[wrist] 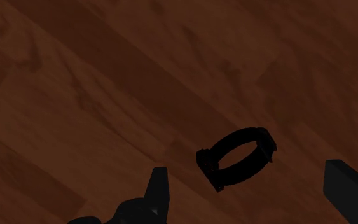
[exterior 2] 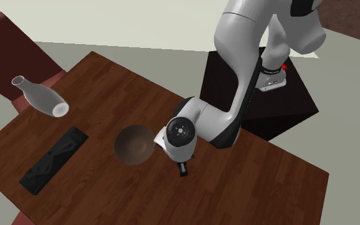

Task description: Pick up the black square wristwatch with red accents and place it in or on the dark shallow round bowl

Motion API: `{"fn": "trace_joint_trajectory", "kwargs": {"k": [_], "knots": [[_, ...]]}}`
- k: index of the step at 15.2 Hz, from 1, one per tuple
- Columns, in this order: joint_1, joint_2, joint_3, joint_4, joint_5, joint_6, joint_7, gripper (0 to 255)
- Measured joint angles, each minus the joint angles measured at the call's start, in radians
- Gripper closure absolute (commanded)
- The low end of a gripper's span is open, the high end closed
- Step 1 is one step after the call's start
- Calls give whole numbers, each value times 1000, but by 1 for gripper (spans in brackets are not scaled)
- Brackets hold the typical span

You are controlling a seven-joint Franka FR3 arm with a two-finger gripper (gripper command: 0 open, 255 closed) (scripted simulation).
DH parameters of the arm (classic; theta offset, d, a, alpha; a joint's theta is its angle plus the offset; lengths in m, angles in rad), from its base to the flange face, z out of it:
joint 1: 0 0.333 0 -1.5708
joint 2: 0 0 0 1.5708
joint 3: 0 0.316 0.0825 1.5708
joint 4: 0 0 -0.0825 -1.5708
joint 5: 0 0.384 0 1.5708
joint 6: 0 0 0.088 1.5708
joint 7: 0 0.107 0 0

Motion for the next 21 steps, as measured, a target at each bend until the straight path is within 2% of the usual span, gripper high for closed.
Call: {"fn": "trace_joint_trajectory", "kwargs": {"k": [5,11,12,21], "knots": [[14,45,-17,5,-21,39,13,0],[16,52,-20,6,-24,44,14,0],[16,52,-20,6,-24,44,14,255],[16,52,-20,7,-24,44,14,255]]}}
